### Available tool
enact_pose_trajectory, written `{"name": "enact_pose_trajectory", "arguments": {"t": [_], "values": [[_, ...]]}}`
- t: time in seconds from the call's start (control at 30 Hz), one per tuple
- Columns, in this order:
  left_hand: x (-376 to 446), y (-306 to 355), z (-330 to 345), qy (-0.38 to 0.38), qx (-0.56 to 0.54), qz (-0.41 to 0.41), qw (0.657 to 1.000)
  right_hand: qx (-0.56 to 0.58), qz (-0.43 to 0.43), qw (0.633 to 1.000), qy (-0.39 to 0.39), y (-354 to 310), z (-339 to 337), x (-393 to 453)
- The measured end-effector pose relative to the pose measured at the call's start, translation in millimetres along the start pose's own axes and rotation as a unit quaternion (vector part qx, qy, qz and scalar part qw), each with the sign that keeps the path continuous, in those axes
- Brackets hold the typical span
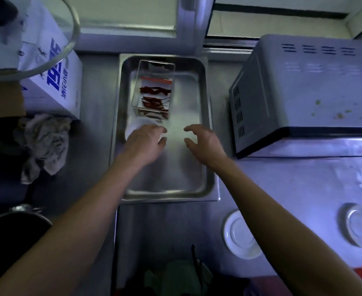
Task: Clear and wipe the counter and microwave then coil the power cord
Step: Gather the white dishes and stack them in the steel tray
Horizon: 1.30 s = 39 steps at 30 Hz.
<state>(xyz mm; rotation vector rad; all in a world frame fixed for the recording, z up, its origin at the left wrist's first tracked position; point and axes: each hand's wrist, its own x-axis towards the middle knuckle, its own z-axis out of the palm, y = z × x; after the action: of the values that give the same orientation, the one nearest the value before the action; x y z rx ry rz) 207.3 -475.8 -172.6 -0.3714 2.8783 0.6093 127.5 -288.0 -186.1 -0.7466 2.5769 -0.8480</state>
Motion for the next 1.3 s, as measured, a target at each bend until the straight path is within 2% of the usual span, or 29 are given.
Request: {"name": "enact_pose_trajectory", "arguments": {"t": [0.1, 0.43, 0.63, 0.77, 0.97, 1.3], "values": [[-19, 31, 13, -0.003, 0.000, 0.033, 0.999, -0.007, 0.028, 1.000, -0.010, 16, -11, -41], [-95, 139, 68, 0.013, 0.013, 0.152, 0.988, 0.021, 0.080, 0.995, 0.062, 86, -47, -193], [-153, 199, 113, -0.007, 0.014, 0.201, 0.979, 0.004, 0.120, 0.990, 0.072, 122, -59, -295], [-188, 227, 145, -0.045, 0.034, 0.195, 0.979, 0.006, 0.157, 0.986, 0.051, 141, -61, -348], [-227, 246, 182, -0.106, 0.119, 0.181, 0.970, -0.005, 0.175, 0.985, 0.007, 159, -61, -402], [-229, 255, 201, -0.128, 0.182, 0.176, 0.959, 0.001, 0.159, 0.987, 0.016, 171, -44, -430]]}}
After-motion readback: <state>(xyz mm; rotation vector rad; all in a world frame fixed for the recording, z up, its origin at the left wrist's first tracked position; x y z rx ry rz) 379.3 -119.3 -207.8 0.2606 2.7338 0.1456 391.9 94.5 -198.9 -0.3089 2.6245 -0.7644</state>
